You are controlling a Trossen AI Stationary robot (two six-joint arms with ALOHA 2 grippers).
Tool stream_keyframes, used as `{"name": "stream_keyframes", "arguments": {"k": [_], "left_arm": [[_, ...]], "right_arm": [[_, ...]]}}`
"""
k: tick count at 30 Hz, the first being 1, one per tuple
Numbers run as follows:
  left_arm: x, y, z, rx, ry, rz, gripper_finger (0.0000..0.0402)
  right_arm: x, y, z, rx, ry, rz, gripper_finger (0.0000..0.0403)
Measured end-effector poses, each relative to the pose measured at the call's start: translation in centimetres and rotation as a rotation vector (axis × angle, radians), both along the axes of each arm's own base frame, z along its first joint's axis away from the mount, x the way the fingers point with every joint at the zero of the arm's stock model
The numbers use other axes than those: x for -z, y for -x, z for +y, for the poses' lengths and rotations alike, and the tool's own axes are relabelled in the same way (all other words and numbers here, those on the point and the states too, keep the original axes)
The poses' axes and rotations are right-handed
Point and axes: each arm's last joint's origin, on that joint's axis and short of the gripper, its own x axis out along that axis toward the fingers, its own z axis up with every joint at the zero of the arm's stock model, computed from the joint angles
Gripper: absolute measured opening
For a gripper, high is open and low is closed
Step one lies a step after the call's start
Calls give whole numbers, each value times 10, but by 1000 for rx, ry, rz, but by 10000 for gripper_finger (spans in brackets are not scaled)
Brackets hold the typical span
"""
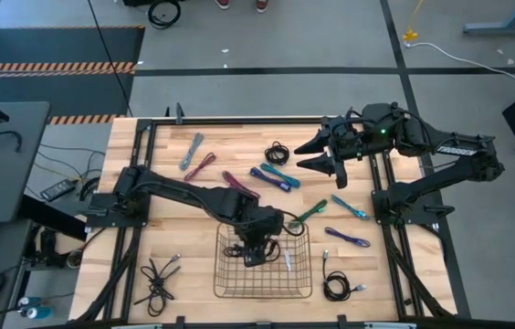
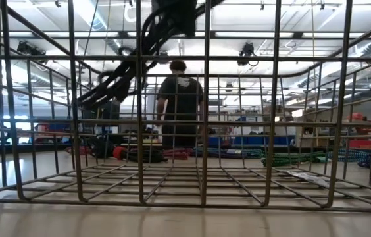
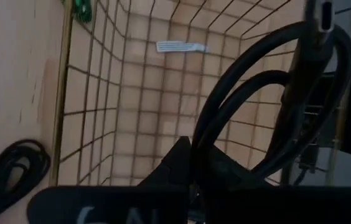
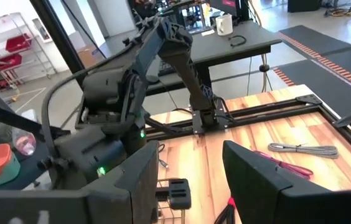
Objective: Pick and place USB-C Cables
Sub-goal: Put the black charger cable into the wire basket
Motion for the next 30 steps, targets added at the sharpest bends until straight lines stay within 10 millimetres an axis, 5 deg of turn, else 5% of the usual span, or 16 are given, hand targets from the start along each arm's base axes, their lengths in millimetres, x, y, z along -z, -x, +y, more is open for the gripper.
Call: {"name": "stream_keyframes", "arguments": {"k": [18,30], "left_arm": [[32,-18,19,37,-60,50,14],[35,-14,6,25,-34,89,14]], "right_arm": [[1,0,0,-4,21,7,185],[1,0,0,-6,35,7,185]]}}
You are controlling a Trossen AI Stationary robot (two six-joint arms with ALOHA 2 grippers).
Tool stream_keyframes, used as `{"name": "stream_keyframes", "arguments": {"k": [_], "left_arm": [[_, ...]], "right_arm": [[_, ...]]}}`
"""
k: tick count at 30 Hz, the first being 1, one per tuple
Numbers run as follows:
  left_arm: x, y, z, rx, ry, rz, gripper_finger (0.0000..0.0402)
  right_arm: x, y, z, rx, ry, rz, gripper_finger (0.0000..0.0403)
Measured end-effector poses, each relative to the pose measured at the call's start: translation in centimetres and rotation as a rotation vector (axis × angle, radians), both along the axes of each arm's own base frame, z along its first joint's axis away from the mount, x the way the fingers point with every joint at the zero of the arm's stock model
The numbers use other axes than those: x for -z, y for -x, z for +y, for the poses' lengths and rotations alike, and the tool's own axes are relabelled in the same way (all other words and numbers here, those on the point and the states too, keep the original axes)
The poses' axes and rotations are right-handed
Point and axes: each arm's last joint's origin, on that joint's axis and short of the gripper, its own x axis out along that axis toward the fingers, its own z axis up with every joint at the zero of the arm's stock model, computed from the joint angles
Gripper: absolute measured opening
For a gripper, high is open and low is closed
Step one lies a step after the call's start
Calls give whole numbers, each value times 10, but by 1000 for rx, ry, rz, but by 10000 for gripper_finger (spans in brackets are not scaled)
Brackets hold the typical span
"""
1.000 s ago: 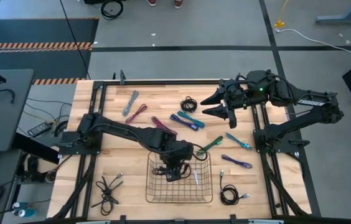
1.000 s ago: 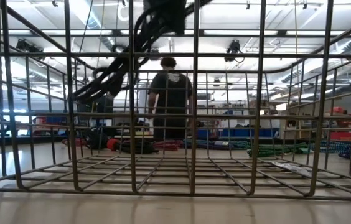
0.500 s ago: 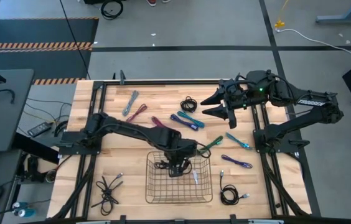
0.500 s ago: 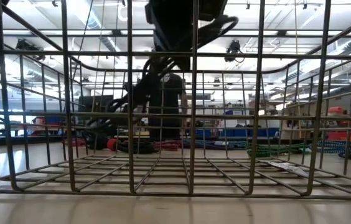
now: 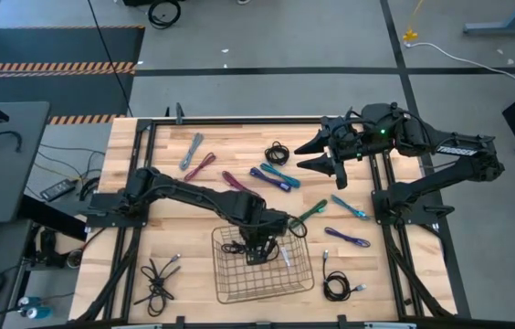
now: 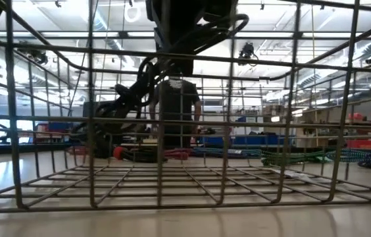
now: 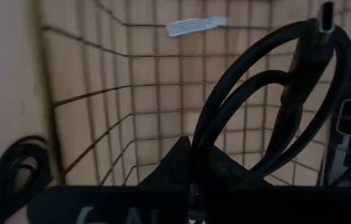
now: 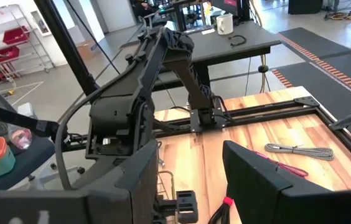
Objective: Pick and place USB-C Cables
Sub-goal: Put the black charger cable into the wire basket
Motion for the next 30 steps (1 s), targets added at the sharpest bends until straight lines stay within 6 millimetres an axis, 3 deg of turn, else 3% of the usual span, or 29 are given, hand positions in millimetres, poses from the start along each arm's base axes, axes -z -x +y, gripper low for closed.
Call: {"name": "stream_keyframes", "arguments": {"k": [13,21,30], "left_arm": [[2,5,2,-8,-41,49,14],[32,2,-1,30,-37,187,14],[50,-4,1,9,-53,222,14]], "right_arm": [[0,0,0,0,0,0,185],[0,0,0,0,0,-3,185],[1,0,0,0,-1,8,185]]}}
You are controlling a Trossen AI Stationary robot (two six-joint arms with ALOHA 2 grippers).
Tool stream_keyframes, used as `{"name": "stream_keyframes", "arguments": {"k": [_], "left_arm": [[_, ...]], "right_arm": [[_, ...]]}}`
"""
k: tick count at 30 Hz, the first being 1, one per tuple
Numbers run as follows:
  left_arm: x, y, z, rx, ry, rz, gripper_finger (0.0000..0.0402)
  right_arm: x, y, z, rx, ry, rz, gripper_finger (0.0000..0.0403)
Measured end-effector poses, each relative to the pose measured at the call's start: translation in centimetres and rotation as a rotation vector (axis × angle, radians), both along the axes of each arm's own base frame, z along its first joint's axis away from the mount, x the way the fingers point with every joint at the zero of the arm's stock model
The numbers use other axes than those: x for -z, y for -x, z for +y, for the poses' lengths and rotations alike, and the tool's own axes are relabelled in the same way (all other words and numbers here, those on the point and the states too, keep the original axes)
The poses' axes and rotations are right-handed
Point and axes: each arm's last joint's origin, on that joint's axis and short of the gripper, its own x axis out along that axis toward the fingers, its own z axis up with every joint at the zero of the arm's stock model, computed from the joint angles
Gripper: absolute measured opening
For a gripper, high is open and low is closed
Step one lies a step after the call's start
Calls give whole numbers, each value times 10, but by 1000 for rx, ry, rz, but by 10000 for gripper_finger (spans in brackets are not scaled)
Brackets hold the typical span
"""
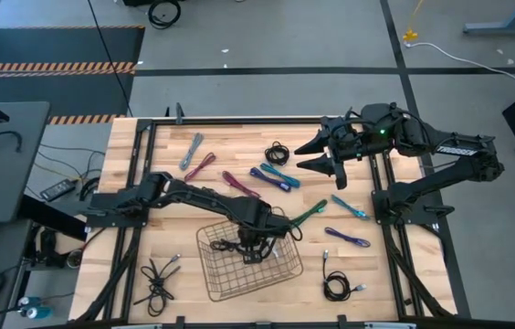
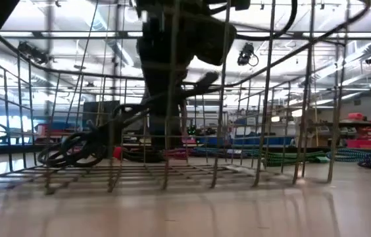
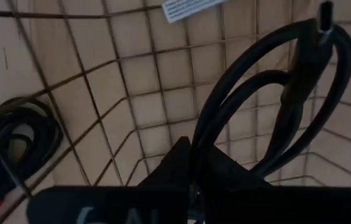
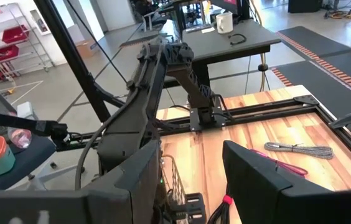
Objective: Pick and place USB-C Cables
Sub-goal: Put the black charger cable into the wire basket
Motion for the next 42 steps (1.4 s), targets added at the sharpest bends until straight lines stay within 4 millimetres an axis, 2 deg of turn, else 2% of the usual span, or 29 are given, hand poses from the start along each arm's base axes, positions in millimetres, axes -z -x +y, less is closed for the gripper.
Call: {"name": "stream_keyframes", "arguments": {"k": [10,17,21,26,30,42], "left_arm": [[6,-2,5,-27,-25,9,14],[6,0,-1,-40,-32,17,14],[-4,1,-8,-21,-40,33,14],[-28,-2,-16,-20,-46,-29,14],[-38,-2,-20,-31,-59,-53,14],[-40,10,-51,-22,-65,-25,14]], "right_arm": [[1,0,0,0,0,7,185],[1,0,0,-2,9,8,185],[1,0,0,-2,10,8,185],[1,0,0,0,10,9,185],[1,0,0,2,7,10,185],[1,0,0,2,-8,12,185]]}}
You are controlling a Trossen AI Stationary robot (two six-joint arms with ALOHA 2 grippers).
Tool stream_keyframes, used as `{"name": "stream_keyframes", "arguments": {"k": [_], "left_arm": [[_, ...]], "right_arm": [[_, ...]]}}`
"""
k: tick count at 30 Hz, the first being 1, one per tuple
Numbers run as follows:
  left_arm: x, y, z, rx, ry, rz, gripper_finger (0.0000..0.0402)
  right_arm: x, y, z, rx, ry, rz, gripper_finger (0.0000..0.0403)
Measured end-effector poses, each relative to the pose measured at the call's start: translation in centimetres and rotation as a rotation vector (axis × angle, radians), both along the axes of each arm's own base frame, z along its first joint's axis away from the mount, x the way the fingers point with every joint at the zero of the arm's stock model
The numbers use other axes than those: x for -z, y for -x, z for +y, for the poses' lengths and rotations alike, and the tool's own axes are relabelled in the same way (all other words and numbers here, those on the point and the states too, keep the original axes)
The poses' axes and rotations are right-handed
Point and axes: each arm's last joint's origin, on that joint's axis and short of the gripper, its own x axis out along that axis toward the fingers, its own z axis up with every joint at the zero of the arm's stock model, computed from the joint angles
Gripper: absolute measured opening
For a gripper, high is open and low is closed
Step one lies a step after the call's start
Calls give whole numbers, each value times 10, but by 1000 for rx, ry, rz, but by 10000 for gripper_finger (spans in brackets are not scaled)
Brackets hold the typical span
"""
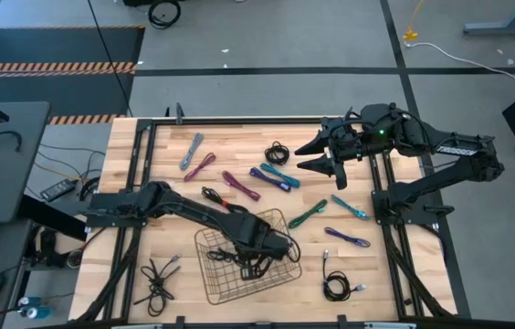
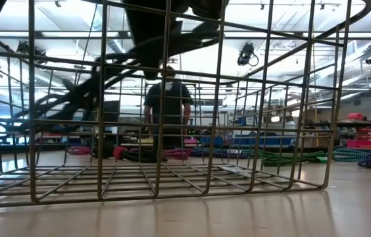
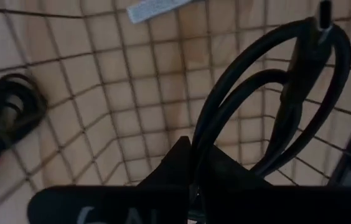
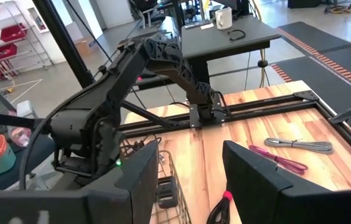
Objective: Pick and place USB-C Cables
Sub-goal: Put the black charger cable into the wire basket
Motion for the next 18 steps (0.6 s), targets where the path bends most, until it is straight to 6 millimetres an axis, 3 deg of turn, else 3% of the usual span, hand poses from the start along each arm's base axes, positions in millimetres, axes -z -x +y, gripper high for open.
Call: {"name": "stream_keyframes", "arguments": {"k": [13,18], "left_arm": [[0,8,-22,-22,26,12,14],[-22,8,-20,-11,-32,-43,14]], "right_arm": [[0,0,0,3,-17,2,185],[0,0,0,7,-30,4,185]]}}
